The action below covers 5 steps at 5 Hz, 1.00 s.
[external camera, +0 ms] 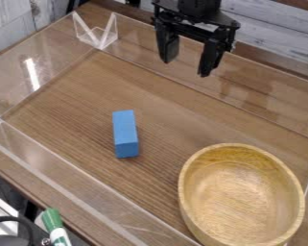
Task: Put the blue block in the brown bowl
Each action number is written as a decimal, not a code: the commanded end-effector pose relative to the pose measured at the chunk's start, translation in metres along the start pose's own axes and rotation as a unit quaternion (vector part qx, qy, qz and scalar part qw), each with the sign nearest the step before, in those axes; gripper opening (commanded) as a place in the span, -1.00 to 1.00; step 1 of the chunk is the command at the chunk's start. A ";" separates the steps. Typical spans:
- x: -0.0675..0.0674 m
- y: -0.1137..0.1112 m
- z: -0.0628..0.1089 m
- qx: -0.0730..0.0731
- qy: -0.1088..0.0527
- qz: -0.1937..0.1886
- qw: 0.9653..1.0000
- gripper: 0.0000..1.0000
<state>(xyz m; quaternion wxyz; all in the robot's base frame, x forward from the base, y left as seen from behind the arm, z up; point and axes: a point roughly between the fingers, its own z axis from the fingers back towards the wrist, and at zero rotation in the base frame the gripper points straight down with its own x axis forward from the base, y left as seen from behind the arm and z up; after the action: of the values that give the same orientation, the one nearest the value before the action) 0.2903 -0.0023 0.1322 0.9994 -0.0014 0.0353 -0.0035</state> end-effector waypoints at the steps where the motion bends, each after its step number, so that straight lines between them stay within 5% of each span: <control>1: -0.003 0.001 -0.009 -0.002 0.011 0.010 1.000 1.00; 3: -0.036 0.031 -0.013 -0.010 -0.015 0.120 0.993 1.00; 5: -0.059 0.058 -0.020 -0.019 -0.034 0.169 0.985 1.00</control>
<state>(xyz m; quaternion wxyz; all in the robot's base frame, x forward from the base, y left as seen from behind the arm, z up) 0.2265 0.0542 0.1046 0.9859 -0.0168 0.0269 0.1646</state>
